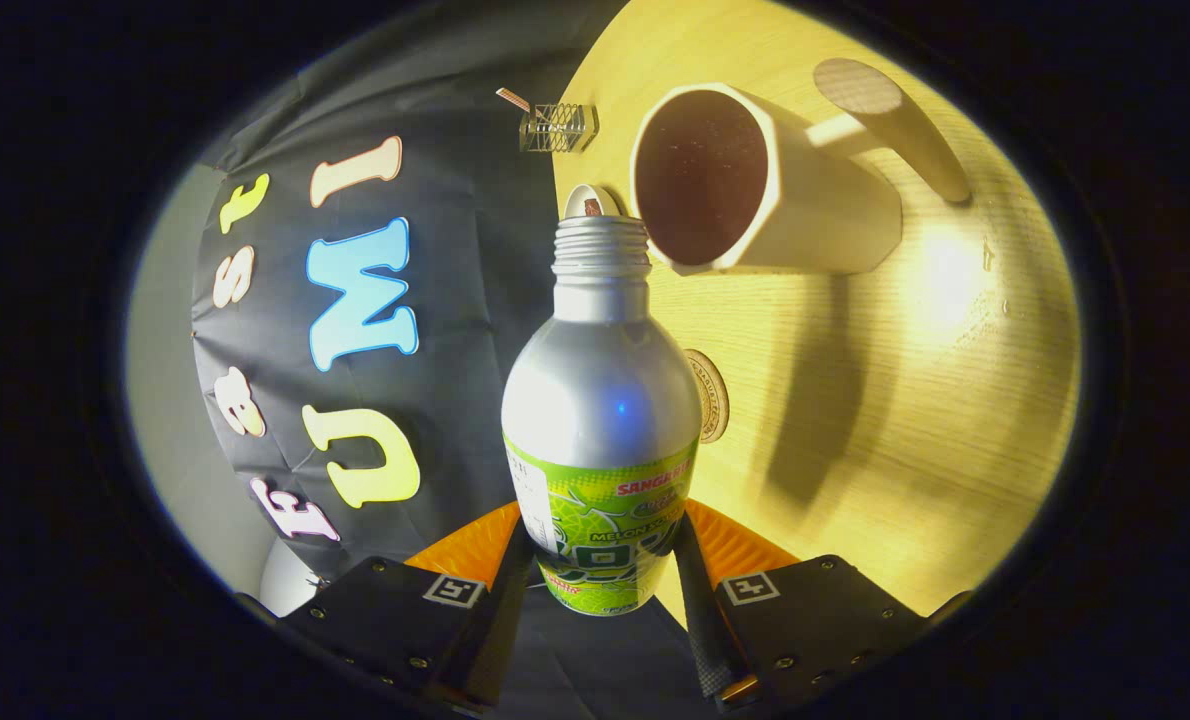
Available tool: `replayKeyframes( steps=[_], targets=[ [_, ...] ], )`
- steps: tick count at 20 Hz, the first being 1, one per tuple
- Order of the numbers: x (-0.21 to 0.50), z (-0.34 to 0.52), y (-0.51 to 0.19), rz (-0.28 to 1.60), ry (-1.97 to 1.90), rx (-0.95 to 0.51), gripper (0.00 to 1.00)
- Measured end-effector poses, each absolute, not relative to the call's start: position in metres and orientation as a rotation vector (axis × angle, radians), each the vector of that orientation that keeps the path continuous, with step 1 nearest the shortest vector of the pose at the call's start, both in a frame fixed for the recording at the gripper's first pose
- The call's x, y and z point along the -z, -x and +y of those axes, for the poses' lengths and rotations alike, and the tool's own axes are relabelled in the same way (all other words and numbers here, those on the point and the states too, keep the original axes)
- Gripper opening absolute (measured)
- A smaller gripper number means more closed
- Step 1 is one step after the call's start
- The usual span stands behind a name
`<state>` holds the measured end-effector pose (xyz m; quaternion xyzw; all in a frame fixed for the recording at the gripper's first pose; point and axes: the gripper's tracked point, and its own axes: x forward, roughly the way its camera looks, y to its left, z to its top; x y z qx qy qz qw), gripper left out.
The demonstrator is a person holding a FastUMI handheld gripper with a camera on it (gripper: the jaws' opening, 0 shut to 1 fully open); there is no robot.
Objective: Take the bottle from table, then pour the juice into the cup, finally place the bottle on the coaster
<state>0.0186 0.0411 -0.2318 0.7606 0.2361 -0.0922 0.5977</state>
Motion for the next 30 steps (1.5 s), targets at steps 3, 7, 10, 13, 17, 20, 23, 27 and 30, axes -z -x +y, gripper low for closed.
replayKeyframes(
  steps=[3,7,10,13,17,20,23,27,30],
  targets=[
    [0.229,0.046,-0.018,0.551,-1.803,0.215,0.71],
    [0.23,0.045,-0.018,0.563,-1.827,0.223,0.71],
    [0.229,0.043,-0.02,0.56,-1.844,0.229,0.71],
    [0.228,0.042,-0.022,0.559,-1.869,0.235,0.71],
    [0.225,0.041,-0.022,0.551,-1.903,0.239,0.71],
    [0.224,0.038,-0.025,0.544,-1.922,0.244,0.71],
    [0.222,0.037,-0.025,0.541,-1.932,0.251,0.71],
    [0.218,0.038,-0.029,0.53,-1.954,0.248,0.71],
    [0.214,0.033,-0.035,0.524,-1.97,0.251,0.71]
  ],
)
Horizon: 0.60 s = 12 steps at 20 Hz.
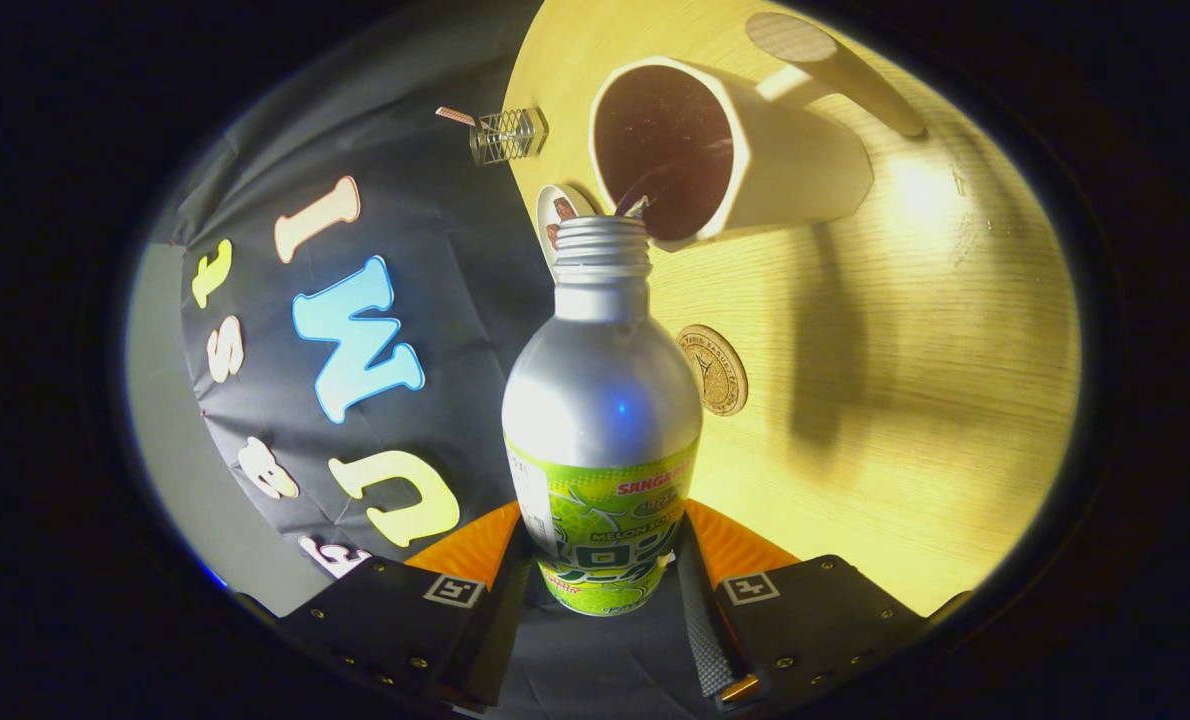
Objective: Take the bottle from table, then pour the juice into the cup, finally place the bottle on the coaster
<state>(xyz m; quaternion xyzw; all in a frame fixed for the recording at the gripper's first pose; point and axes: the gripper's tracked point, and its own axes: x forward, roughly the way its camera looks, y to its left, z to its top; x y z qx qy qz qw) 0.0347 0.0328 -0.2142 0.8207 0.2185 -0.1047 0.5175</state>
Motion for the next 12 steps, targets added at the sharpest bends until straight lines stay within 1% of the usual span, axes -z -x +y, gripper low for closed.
replayKeyframes(
  steps=[12],
  targets=[
    [0.208,0.021,-0.041,0.513,-2.056,0.273,0.71]
  ],
)
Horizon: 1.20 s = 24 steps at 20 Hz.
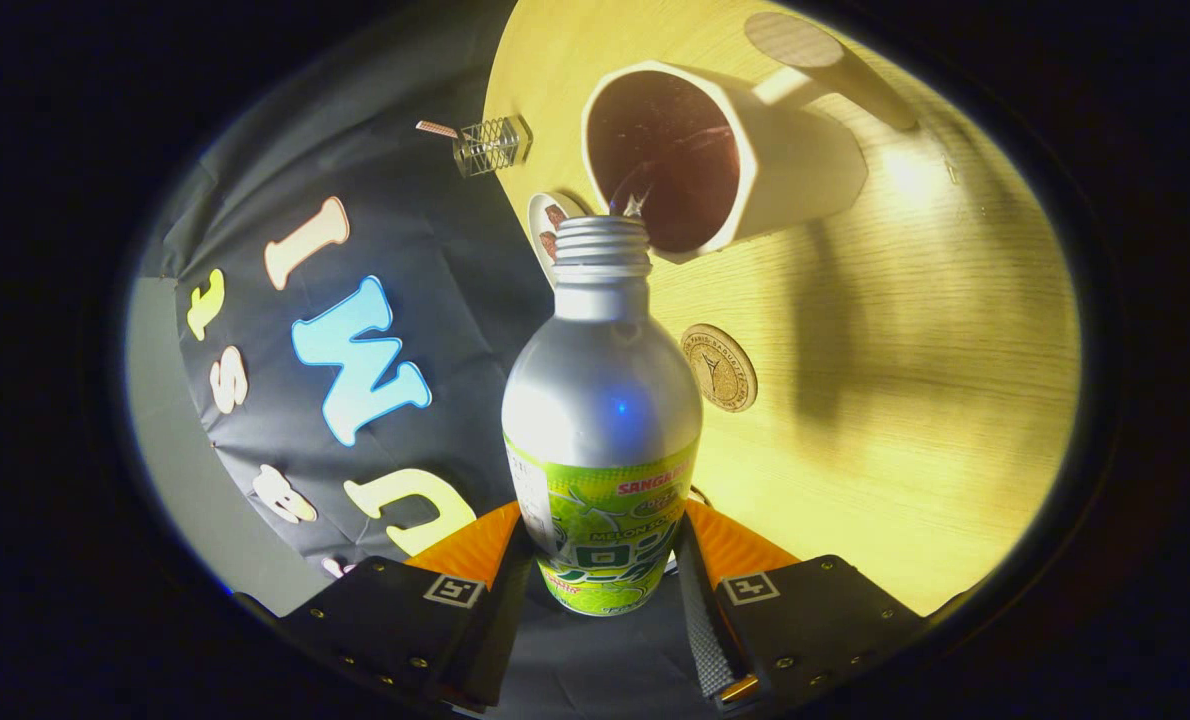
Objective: Take the bottle from table, then pour the juice into the cup, finally place the bottle on the coaster
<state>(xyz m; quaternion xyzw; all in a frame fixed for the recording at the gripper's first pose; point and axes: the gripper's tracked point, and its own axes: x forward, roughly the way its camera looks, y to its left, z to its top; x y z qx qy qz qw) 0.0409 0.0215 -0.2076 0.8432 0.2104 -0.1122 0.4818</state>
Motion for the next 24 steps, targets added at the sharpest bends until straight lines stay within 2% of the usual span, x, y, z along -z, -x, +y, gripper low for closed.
replayKeyframes(
  steps=[24],
  targets=[
    [0.191,0.012,-0.043,0.57,-2.227,0.31,0.71]
  ],
)
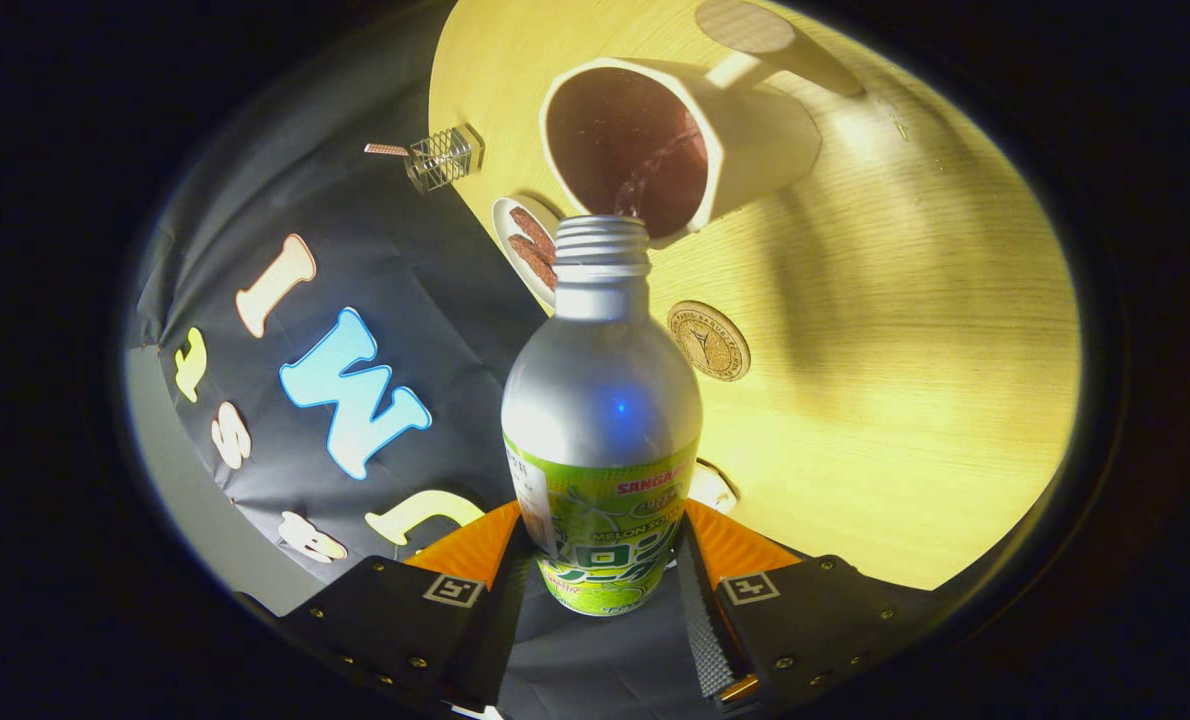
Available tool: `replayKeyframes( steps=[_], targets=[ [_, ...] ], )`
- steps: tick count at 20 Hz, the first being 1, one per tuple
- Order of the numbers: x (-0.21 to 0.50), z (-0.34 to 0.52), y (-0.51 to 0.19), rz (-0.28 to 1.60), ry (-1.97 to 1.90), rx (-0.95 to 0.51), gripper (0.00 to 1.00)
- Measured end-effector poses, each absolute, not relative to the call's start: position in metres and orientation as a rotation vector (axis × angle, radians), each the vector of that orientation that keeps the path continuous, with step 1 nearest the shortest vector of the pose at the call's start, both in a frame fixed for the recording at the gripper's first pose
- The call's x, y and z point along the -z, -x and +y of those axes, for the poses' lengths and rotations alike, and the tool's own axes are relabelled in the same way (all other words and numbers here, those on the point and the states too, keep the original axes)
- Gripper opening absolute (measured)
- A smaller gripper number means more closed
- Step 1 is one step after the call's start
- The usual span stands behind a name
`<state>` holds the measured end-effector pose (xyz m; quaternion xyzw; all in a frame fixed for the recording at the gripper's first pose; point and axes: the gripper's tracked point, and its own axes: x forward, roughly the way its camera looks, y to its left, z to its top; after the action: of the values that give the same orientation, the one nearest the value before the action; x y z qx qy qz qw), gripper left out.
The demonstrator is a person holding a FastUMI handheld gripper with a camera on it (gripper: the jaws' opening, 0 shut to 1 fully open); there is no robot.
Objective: Take the bottle from table, then pour the juice into the cup, finally place the bottle on the coaster
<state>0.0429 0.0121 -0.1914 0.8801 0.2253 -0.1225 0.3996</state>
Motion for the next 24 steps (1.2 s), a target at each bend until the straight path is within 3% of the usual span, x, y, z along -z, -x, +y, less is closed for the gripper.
replayKeyframes(
  steps=[24],
  targets=[
    [0.165,-0.005,-0.041,0.591,-2.362,0.342,0.71]
  ],
)
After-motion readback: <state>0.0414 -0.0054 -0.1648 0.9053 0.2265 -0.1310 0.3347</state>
